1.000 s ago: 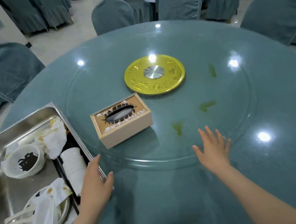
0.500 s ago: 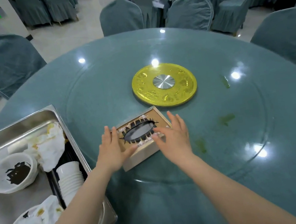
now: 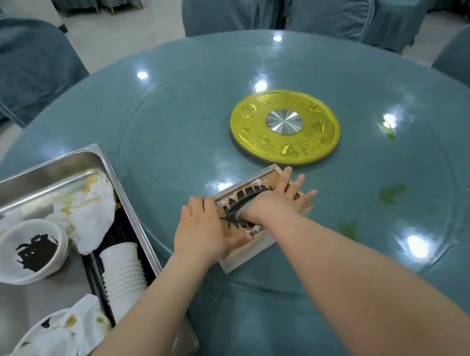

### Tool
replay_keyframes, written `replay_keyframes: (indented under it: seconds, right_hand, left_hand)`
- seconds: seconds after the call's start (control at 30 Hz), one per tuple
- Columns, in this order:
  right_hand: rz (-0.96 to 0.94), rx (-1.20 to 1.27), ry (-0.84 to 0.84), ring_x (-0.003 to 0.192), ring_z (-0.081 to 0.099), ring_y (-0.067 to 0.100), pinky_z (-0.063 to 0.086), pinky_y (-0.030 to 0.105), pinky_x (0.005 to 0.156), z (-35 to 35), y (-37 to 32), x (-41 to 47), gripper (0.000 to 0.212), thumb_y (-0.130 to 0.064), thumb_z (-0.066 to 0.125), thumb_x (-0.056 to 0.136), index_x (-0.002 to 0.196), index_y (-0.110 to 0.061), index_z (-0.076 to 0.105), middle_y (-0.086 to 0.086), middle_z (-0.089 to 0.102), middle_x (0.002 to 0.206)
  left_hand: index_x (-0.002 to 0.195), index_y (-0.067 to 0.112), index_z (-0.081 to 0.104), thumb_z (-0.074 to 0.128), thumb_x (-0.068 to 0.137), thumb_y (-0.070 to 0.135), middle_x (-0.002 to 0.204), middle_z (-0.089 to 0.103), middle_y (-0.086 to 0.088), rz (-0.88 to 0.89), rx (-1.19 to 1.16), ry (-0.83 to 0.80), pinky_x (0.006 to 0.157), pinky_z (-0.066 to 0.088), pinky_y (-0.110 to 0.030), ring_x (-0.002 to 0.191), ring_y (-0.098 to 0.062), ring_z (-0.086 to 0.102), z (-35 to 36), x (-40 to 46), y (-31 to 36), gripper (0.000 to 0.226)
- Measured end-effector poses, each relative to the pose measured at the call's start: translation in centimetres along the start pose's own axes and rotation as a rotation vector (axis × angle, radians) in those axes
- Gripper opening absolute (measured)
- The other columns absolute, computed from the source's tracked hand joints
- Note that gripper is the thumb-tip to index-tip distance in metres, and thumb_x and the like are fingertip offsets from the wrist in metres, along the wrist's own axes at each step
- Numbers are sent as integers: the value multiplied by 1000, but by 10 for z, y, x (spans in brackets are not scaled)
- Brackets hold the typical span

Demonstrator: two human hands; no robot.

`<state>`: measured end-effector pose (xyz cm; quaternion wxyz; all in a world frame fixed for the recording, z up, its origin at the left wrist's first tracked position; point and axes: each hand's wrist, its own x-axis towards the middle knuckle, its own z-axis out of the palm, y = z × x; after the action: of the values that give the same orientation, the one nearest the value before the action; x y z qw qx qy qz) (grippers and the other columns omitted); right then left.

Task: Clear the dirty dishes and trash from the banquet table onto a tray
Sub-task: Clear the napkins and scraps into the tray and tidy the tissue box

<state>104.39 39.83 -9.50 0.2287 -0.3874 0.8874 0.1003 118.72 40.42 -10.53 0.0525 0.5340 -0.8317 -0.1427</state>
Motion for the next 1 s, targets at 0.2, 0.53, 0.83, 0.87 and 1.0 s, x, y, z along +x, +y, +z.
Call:
replay_keyframes:
  seconds: [0.2, 0.53, 0.83, 0.87, 1.0]
  right_hand:
    - [73, -13, 85, 140, -16, 44, -5, 65, 109, 3, -1, 4, 90, -50, 63, 73, 148, -17, 28, 10, -22, 156]
    - [-114, 192, 268, 145, -6, 36, -1, 64, 111, 13, 20, -3, 37, -35, 61, 87, 121, -20, 63, 9, -4, 160]
    - [-316, 383, 427, 145, 14, 22, -2, 51, 115, 28, 38, -15, 28, -26, 47, 97, 92, -16, 73, -2, 31, 152]
    - [-320, 450, 456, 140, 25, 24, 0, 49, 116, 28, 39, -16, 25, -22, 50, 95, 89, -15, 73, 0, 41, 144]
    - [-321, 504, 563, 101, 52, 24, 26, 46, 105, 25, 38, -22, 20, -25, 58, 91, 81, -19, 74, 0, 59, 92]
  left_hand:
    - [132, 9, 36, 59, 61, 81, 129, 39, -7, 38, 35, 7, 107, 24, -33, 120, -26, 35, 2, -1, 6, 104]
    - [132, 1, 32, 65, 68, 70, 137, 32, -16, -26, 13, -88, 110, 23, -36, 129, -33, 28, 0, -5, 23, 99]
    - [141, -2, 19, 62, 71, 69, 151, 17, -20, -68, 5, -160, 118, 11, -41, 145, -33, 7, -3, -5, 23, 109]
    - [141, -2, 20, 62, 71, 69, 150, 19, -20, -68, 3, -159, 118, 12, -41, 144, -33, 9, -4, -5, 23, 108]
    - [137, 0, 26, 65, 69, 68, 146, 24, -19, -87, -12, -163, 116, 18, -41, 142, -34, 14, -8, -2, 23, 105]
